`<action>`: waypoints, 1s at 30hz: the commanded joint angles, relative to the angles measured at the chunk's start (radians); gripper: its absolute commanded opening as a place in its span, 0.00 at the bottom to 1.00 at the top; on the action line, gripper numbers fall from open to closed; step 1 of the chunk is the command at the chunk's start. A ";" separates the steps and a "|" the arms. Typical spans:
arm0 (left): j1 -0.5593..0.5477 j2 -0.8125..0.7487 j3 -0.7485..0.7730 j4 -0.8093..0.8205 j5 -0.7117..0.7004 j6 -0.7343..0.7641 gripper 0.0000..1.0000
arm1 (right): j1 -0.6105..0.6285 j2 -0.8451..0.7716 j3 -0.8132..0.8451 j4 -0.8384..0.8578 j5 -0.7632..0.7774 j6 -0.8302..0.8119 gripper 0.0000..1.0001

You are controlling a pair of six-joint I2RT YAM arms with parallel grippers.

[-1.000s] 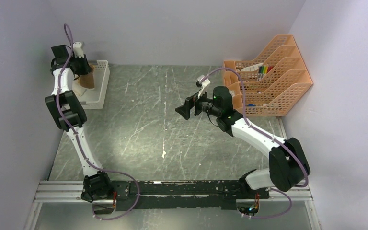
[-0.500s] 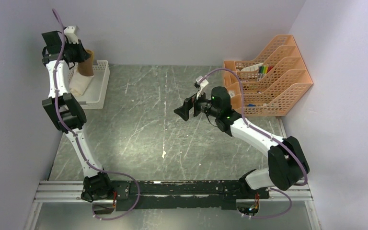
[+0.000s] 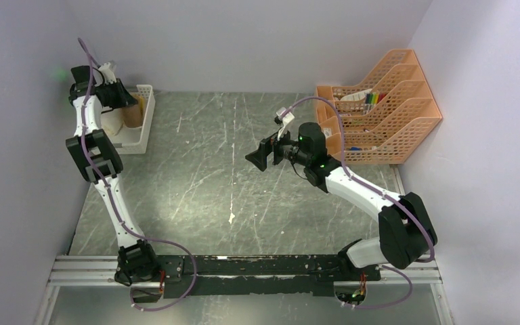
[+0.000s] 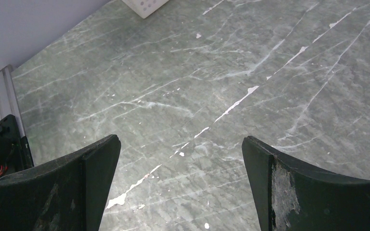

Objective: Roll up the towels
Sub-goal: Place the towel in the bin.

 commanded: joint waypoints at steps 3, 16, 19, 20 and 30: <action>0.015 0.016 0.014 -0.003 0.058 -0.036 0.07 | 0.010 0.013 -0.007 0.022 -0.008 -0.003 1.00; 0.012 0.055 0.006 -0.004 -0.107 0.011 0.07 | 0.024 0.028 -0.003 0.015 -0.014 -0.016 1.00; 0.003 0.059 0.008 -0.007 -0.150 0.022 0.28 | 0.029 0.033 0.000 0.014 -0.014 -0.018 1.00; -0.005 0.059 0.012 -0.014 -0.175 0.039 0.34 | 0.029 0.035 0.000 0.015 -0.013 -0.018 1.00; -0.069 0.044 0.008 -0.027 -0.381 0.118 0.80 | 0.031 0.033 -0.004 0.007 -0.005 -0.026 1.00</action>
